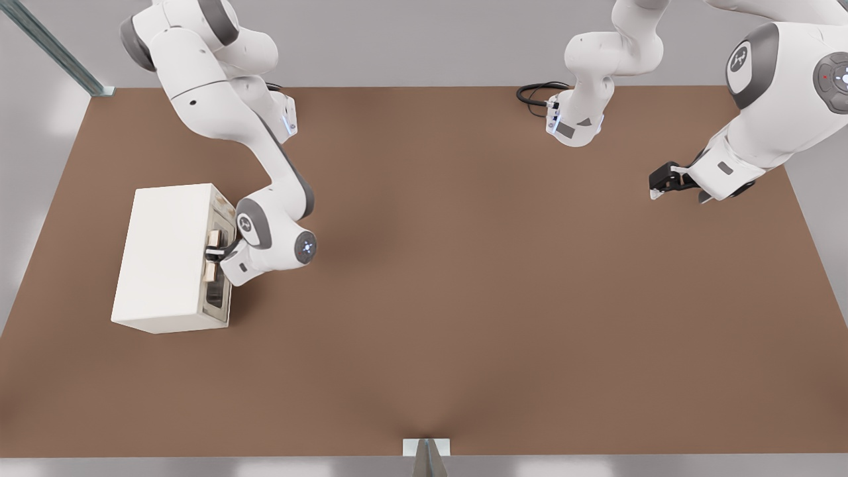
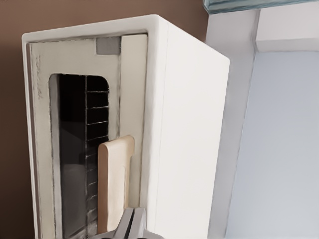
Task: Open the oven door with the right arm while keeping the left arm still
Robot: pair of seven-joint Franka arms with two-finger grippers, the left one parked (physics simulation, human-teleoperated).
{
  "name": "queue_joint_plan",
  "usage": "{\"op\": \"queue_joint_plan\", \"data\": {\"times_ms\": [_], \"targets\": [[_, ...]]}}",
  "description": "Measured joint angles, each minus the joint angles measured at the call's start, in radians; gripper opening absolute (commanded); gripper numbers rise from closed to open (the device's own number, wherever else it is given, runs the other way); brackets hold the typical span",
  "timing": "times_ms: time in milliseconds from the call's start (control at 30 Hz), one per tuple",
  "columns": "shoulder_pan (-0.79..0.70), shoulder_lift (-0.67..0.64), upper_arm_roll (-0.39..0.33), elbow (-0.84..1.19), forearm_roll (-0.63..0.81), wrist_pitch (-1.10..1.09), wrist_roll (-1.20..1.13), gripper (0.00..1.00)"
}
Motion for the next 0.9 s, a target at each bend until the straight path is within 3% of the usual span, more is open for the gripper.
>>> {"op": "queue_joint_plan", "data": {"times_ms": [567, 633, 700, 733, 900], "targets": [[0.02, 0.035, 0.001, 0.011, 0.017, 0.015, 0.06, 0.21], [0.075, 0.075, 0.002, 0.081, 0.075, 0.014, 0.076, 0.21], [0.128, 0.13, -0.002, 0.22, 0.225, 0.014, 0.105, 0.21], [0.13, 0.139, -0.028, 0.298, 0.327, 0.016, 0.118, 1.0], [-0.079, -0.069, -0.105, 0.395, 0.725, 0.049, 0.021, 1.0]]}}
